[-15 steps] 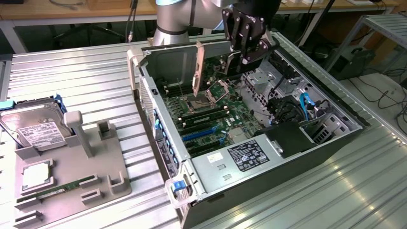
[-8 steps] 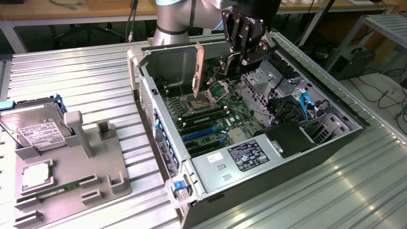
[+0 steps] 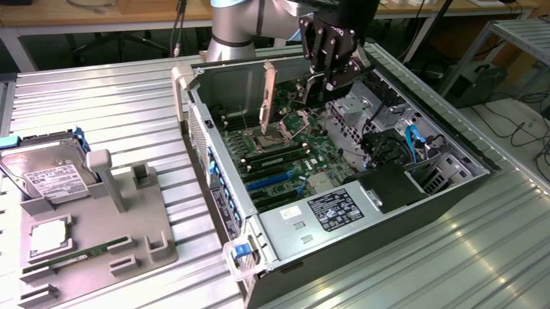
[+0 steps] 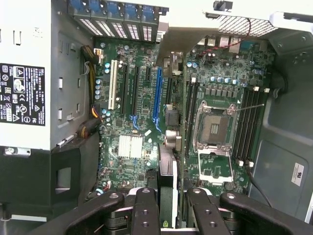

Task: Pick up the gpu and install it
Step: 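Insert the gpu into the slot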

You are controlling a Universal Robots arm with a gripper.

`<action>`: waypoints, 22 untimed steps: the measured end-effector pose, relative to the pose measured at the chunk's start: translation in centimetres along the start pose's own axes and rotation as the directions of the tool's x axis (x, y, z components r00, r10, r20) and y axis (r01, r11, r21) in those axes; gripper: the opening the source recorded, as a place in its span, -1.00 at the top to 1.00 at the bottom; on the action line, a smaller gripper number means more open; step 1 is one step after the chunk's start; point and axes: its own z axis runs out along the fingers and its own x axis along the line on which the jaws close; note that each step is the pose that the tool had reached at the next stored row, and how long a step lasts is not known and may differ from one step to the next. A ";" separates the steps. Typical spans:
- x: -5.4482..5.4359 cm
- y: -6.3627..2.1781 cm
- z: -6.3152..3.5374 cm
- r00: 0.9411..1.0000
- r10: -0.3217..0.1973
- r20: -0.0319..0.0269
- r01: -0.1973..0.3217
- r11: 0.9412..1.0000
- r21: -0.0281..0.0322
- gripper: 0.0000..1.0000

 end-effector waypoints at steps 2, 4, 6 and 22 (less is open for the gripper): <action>0.0 0.02 0.13 1.000 0.000 0.000 0.000 1.000 0.000 0.45; 0.0 0.03 0.28 1.000 0.000 0.000 0.000 1.000 0.000 0.45; 0.0 0.05 0.48 1.000 0.001 0.000 -0.001 1.000 -0.001 0.45; 0.1 0.16 1.52 1.000 0.004 0.000 -0.004 1.000 -0.002 0.45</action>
